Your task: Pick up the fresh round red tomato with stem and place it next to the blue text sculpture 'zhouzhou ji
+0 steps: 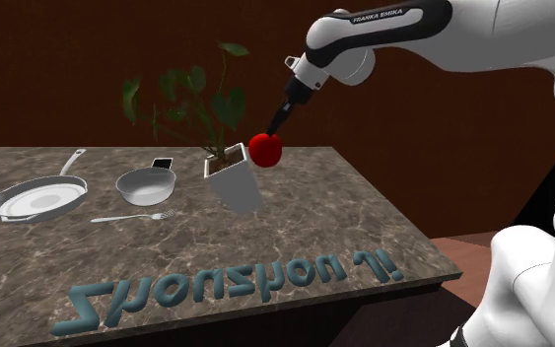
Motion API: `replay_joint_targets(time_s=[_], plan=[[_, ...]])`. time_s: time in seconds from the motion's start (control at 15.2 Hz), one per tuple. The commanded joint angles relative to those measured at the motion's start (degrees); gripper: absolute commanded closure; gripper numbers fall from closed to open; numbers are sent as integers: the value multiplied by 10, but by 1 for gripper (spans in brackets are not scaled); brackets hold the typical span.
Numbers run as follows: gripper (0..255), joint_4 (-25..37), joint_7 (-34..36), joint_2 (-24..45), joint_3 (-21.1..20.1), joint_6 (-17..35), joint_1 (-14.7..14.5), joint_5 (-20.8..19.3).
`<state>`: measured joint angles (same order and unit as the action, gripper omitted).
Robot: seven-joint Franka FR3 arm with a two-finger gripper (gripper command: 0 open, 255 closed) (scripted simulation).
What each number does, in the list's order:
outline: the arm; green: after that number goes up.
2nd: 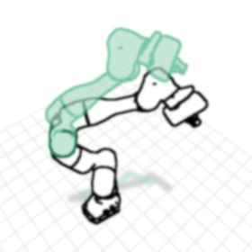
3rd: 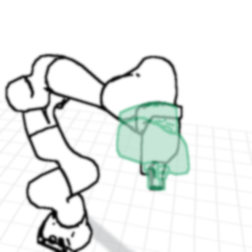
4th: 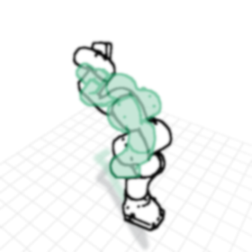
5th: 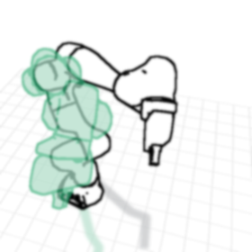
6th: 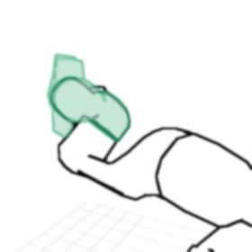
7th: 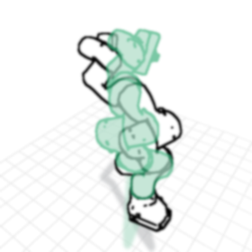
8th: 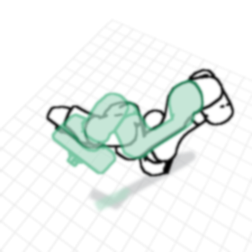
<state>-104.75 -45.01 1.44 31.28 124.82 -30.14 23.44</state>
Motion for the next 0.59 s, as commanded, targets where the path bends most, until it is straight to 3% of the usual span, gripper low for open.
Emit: replay_joint_targets(time_s=[0.0, 0.53], plan=[[255, -5, 29, 1, -14, 17, -15, -9], [255, 46, 129, 50, -55, 39, -64, -24]])
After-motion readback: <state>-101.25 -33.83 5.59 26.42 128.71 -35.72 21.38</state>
